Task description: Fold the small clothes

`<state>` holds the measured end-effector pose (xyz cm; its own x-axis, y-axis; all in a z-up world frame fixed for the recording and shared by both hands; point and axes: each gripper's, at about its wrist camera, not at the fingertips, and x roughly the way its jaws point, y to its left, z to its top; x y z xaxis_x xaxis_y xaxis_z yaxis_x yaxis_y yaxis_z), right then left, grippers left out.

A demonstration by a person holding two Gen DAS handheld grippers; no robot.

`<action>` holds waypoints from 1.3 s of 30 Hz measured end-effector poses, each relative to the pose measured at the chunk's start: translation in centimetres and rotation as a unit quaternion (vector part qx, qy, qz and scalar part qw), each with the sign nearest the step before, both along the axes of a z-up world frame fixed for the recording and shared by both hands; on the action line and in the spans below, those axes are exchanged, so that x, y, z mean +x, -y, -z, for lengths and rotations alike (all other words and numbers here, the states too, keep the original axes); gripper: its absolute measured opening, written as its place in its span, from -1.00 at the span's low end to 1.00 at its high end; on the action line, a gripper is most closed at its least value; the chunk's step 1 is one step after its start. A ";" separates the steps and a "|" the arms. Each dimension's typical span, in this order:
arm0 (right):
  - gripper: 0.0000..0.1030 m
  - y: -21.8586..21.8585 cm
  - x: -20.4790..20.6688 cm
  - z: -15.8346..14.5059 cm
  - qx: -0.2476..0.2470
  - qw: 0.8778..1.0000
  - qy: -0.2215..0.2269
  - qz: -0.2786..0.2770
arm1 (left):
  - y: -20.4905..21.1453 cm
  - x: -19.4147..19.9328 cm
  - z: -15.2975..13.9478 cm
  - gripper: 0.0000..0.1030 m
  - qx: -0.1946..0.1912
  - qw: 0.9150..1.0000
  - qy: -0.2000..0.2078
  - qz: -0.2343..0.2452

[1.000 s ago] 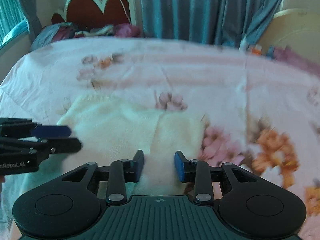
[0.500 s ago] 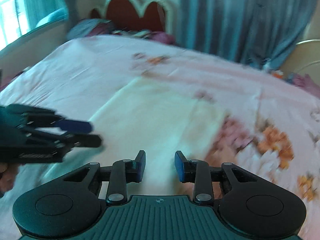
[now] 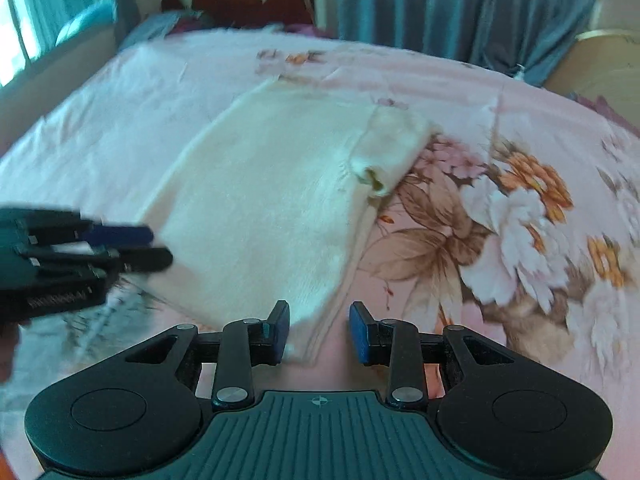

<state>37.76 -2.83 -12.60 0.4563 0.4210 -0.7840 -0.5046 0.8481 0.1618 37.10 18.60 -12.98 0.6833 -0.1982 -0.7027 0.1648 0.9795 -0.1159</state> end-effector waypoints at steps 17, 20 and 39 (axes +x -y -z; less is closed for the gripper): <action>0.75 6.1 -12.1 -7.4 0.074 0.990 0.055 0.105 | 3.2 -12.5 -6.5 0.93 0.015 0.991 0.099 -0.087; 1.00 6.8 -14.3 -7.6 0.065 0.987 0.077 0.126 | 4.2 -15.0 -7.2 0.99 0.024 0.991 0.102 -0.081; 1.00 7.7 -27.0 -12.1 0.032 0.979 0.143 0.141 | 6.1 -26.0 -11.7 0.99 0.012 0.988 0.124 -0.090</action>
<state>10.79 -10.52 -0.46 0.7587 0.2907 -0.5830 -0.2845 0.9529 0.1049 11.13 12.50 -1.28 0.8580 -0.0433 -0.5118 0.0080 0.9974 -0.0709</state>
